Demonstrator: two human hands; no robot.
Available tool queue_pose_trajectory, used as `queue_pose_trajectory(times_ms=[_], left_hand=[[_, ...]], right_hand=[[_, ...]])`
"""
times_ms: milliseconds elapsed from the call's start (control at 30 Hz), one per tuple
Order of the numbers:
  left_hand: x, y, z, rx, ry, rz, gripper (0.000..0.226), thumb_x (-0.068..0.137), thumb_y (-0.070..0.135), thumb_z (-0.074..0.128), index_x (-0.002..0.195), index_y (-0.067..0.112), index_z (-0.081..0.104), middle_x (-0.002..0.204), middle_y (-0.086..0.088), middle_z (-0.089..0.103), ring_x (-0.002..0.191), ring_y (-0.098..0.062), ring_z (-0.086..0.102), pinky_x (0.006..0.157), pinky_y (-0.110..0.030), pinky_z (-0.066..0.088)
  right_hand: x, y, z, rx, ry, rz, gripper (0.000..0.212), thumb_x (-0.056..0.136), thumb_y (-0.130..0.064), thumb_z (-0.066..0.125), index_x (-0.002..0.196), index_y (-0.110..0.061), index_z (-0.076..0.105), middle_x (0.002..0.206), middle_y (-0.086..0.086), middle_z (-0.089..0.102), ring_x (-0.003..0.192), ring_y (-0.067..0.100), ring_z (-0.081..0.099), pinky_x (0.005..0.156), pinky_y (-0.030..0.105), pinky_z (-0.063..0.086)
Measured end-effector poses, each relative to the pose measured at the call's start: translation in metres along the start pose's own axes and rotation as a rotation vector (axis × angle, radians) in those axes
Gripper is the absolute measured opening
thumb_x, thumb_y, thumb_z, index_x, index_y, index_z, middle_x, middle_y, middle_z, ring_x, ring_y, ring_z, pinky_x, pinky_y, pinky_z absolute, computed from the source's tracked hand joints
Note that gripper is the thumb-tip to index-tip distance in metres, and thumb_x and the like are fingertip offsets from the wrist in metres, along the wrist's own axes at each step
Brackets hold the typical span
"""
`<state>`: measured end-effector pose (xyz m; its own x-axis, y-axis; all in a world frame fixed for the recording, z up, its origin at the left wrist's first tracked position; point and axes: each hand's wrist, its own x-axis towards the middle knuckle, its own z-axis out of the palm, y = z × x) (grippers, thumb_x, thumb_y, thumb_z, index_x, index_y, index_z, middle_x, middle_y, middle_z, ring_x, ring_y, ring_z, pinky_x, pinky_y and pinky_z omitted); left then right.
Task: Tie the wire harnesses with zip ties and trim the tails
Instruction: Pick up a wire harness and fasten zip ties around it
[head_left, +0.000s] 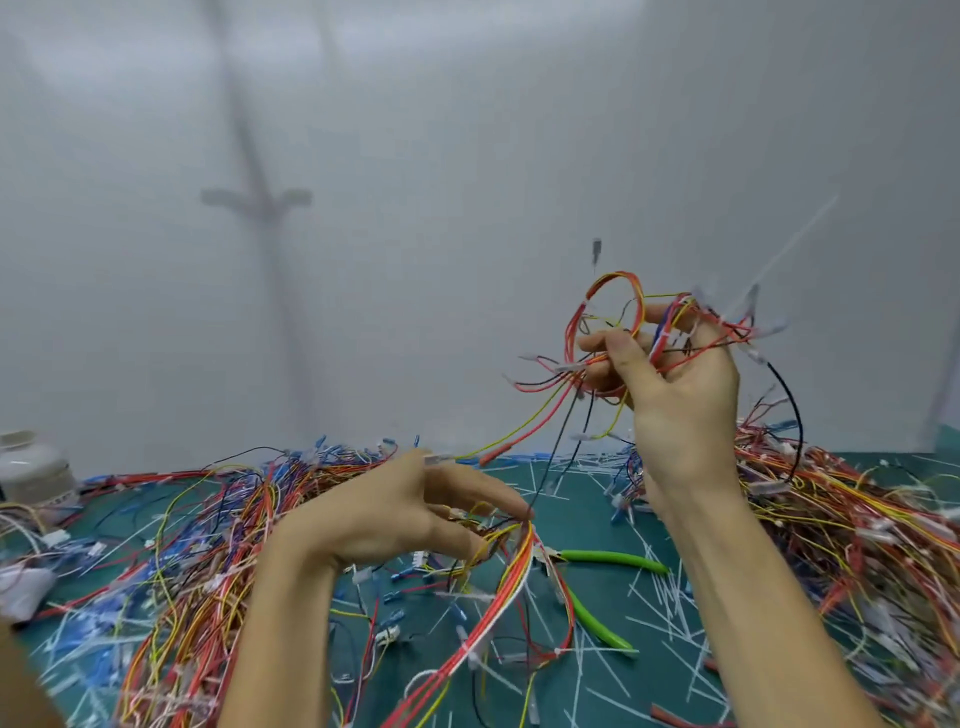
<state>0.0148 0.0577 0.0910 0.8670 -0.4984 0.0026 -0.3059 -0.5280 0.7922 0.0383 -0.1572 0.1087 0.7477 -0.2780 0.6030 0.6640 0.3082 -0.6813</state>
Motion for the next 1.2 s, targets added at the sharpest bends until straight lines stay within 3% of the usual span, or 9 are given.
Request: queue_pose_trajectory(times_ms=[133, 233, 367, 600, 733, 833, 933, 1100, 1200], left_hand=[[0.007, -0.001, 0.003, 0.047, 0.054, -0.021, 0.037, 0.081, 0.022, 0.079, 0.115, 0.037, 0.071, 0.103, 0.016, 0.075, 0.088, 0.0, 0.069, 0.081, -0.016, 0.054], [0.017, 0.0, 0.011, 0.195, 0.158, 0.023, 0.015, 0.084, 0.031, 0.074, 0.098, 0.034, 0.078, 0.089, 0.005, 0.074, 0.076, 0.0, 0.062, 0.07, -0.012, 0.048], [0.025, -0.01, 0.012, 0.217, 0.274, 0.019, 0.008, 0.091, 0.029, 0.068, 0.085, 0.032, 0.073, 0.103, 0.013, 0.067, 0.094, -0.002, 0.062, 0.089, -0.031, 0.051], [0.031, -0.009, 0.01, 0.084, 0.368, 0.131, 0.008, 0.088, 0.012, 0.069, 0.081, 0.014, 0.073, 0.072, -0.006, 0.072, 0.065, -0.011, 0.063, 0.066, -0.038, 0.054], [0.03, -0.011, 0.014, 0.113, 0.348, 0.045, 0.013, 0.083, 0.011, 0.075, 0.08, 0.023, 0.078, 0.064, 0.001, 0.071, 0.054, -0.006, 0.06, 0.053, -0.023, 0.052], [0.023, -0.019, 0.013, 0.284, 0.153, -0.164, 0.031, 0.083, 0.004, 0.068, 0.095, 0.03, 0.08, 0.073, 0.009, 0.074, 0.063, -0.007, 0.064, 0.057, -0.024, 0.057], [0.022, -0.023, 0.012, 0.506, 0.0, -0.302, 0.049, 0.081, -0.001, 0.057, 0.099, 0.04, 0.078, 0.063, 0.019, 0.062, 0.061, -0.014, 0.056, 0.052, -0.02, 0.043], [0.018, -0.011, 0.015, 0.189, -0.071, -0.2, 0.047, 0.079, 0.006, 0.057, 0.114, 0.033, 0.073, 0.116, 0.016, 0.07, 0.11, 0.002, 0.062, 0.1, -0.022, 0.047], [0.011, 0.005, 0.012, -0.131, 0.095, -0.048, 0.05, 0.07, 0.01, 0.056, 0.112, 0.031, 0.069, 0.119, 0.014, 0.07, 0.113, 0.004, 0.06, 0.093, -0.015, 0.048]], right_hand=[[0.002, -0.002, -0.002, 0.033, 0.059, -0.036, 0.023, 0.095, 0.001, 0.059, 0.11, -0.011, 0.046, 0.074, 0.005, 0.075, 0.057, 0.015, 0.065, 0.063, 0.027, 0.055], [0.001, -0.002, 0.0, 0.049, 0.053, -0.043, 0.022, 0.095, 0.0, 0.059, 0.111, -0.01, 0.046, 0.075, 0.006, 0.074, 0.058, 0.016, 0.064, 0.063, 0.028, 0.054], [-0.001, -0.004, 0.003, 0.092, 0.027, -0.005, 0.021, 0.095, 0.0, 0.059, 0.111, -0.008, 0.047, 0.074, 0.006, 0.074, 0.057, 0.015, 0.063, 0.061, 0.027, 0.053], [-0.014, 0.008, 0.018, 0.013, -0.194, 0.124, 0.024, 0.093, 0.002, 0.06, 0.114, 0.001, 0.048, 0.073, 0.008, 0.073, 0.055, 0.015, 0.064, 0.059, 0.026, 0.055], [-0.017, 0.009, 0.024, 0.041, -0.223, 0.098, 0.023, 0.093, 0.0, 0.061, 0.113, 0.001, 0.048, 0.073, 0.008, 0.074, 0.056, 0.014, 0.065, 0.06, 0.025, 0.054], [-0.011, 0.001, 0.019, 0.105, -0.122, 0.021, 0.024, 0.094, 0.001, 0.059, 0.115, 0.0, 0.047, 0.073, 0.006, 0.074, 0.054, 0.013, 0.062, 0.059, 0.026, 0.054], [-0.001, -0.009, 0.007, 0.075, -0.055, -0.063, 0.024, 0.095, 0.0, 0.058, 0.116, -0.001, 0.046, 0.078, 0.006, 0.075, 0.055, 0.014, 0.059, 0.061, 0.026, 0.053], [0.008, -0.022, -0.011, 0.022, 0.01, -0.173, 0.02, 0.098, 0.0, 0.054, 0.108, -0.015, 0.046, 0.081, 0.004, 0.075, 0.057, 0.012, 0.059, 0.062, 0.024, 0.051], [0.011, -0.027, -0.018, -0.015, 0.03, -0.233, 0.021, 0.099, 0.0, 0.052, 0.106, -0.018, 0.045, 0.081, 0.001, 0.075, 0.058, 0.011, 0.057, 0.063, 0.022, 0.05]])
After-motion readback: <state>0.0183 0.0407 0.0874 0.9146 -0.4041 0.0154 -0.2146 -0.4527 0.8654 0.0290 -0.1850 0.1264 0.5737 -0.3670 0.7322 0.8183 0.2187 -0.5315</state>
